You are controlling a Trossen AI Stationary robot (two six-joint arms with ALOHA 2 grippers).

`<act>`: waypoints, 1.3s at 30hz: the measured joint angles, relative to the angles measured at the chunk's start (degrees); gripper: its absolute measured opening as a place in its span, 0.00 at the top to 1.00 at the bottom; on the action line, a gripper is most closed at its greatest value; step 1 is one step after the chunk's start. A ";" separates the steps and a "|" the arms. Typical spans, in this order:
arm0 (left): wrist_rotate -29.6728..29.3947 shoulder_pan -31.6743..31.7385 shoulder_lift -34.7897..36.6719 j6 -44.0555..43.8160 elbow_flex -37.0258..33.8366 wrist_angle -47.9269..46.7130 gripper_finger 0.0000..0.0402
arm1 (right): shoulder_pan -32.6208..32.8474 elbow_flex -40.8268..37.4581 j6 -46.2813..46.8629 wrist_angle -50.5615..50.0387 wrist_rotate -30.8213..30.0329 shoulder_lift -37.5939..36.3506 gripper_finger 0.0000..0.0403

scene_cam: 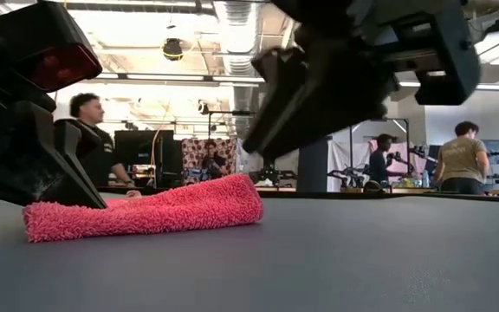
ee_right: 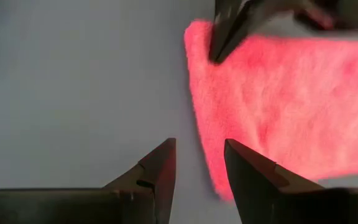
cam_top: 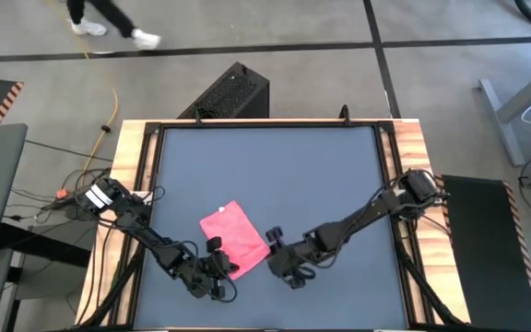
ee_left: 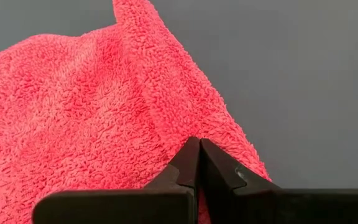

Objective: Roll towel
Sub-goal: Roll the red towel

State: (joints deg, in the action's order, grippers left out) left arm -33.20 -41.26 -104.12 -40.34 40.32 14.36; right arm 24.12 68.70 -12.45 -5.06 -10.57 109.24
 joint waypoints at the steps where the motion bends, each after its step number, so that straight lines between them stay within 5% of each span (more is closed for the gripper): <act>1: 0.36 0.11 0.00 0.03 0.00 0.18 1.00 | 0.00 0.09 -1.25 0.83 -0.47 0.49 0.59; 11: 2.70 0.53 0.00 0.08 -0.02 1.86 1.00 | -2.12 -0.18 -5.00 0.88 -3.44 3.77 0.59; 30: 2.83 -0.46 -0.02 -2.21 -2.19 5.24 1.00 | -3.43 -0.21 -5.81 2.60 0.85 7.74 0.61; 39: 3.99 -0.90 -0.02 -1.11 -2.23 6.03 1.00 | -6.45 0.18 -2.66 2.19 11.03 7.46 0.91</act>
State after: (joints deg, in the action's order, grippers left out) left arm -29.21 -42.15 -104.14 -41.45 38.09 20.38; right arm 17.67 68.88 -15.11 -2.87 0.46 116.70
